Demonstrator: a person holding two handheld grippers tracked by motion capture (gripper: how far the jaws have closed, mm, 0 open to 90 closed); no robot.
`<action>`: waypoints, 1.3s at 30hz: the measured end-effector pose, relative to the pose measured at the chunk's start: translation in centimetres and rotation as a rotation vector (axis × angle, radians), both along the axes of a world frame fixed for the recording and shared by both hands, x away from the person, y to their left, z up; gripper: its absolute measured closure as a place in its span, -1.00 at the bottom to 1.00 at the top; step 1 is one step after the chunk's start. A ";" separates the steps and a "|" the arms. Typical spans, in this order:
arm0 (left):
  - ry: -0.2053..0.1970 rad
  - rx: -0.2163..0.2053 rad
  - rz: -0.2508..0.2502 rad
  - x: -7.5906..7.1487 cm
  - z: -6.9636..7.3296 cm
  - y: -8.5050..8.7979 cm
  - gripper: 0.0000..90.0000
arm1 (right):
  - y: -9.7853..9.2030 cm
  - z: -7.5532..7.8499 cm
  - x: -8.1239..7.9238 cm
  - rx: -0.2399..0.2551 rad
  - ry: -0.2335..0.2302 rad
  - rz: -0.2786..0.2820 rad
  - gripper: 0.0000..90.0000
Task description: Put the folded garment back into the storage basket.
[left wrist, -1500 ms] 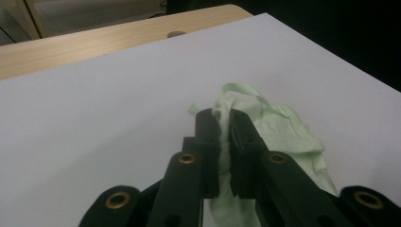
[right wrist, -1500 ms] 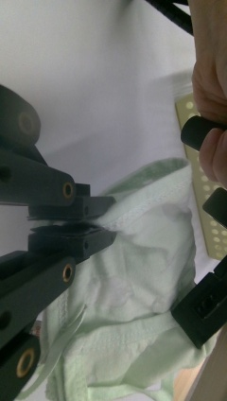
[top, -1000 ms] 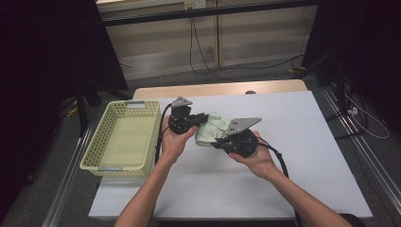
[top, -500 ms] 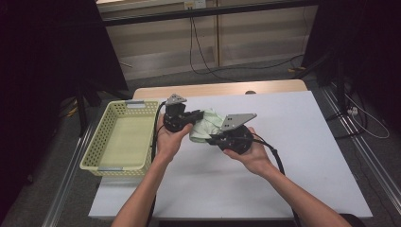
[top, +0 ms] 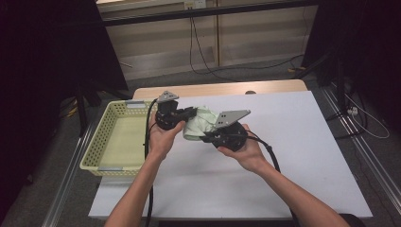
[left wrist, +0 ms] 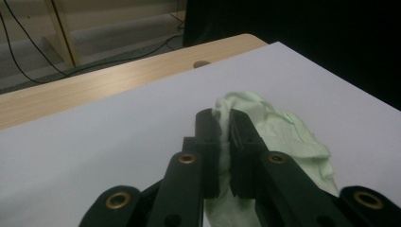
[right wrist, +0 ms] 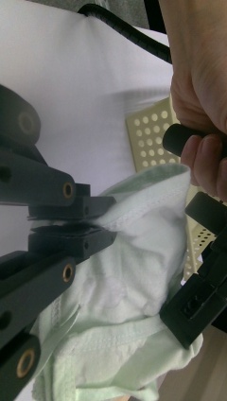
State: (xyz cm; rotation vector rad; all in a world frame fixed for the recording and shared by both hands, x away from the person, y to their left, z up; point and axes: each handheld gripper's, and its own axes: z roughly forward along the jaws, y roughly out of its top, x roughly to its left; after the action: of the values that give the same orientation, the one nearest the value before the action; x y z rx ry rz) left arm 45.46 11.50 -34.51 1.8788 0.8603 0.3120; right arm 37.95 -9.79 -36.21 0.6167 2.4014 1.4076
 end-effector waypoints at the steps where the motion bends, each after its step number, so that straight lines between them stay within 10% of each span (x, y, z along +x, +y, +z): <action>1: -0.002 -0.004 0.005 0.0 0.2 0.2 0.86 | 0.1 0.1 0.0 -0.001 -0.003 0.005 0.91; 39: -0.037 -0.027 0.093 0.2 2.3 5.8 0.87 | 5.3 2.2 1.9 0.010 -0.032 0.066 0.91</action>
State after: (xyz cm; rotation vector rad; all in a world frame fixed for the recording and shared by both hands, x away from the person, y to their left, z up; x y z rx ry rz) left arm 45.64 17.33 -32.17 1.8060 0.9234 0.3895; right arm 39.84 -4.49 -34.00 0.5175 2.4122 1.4454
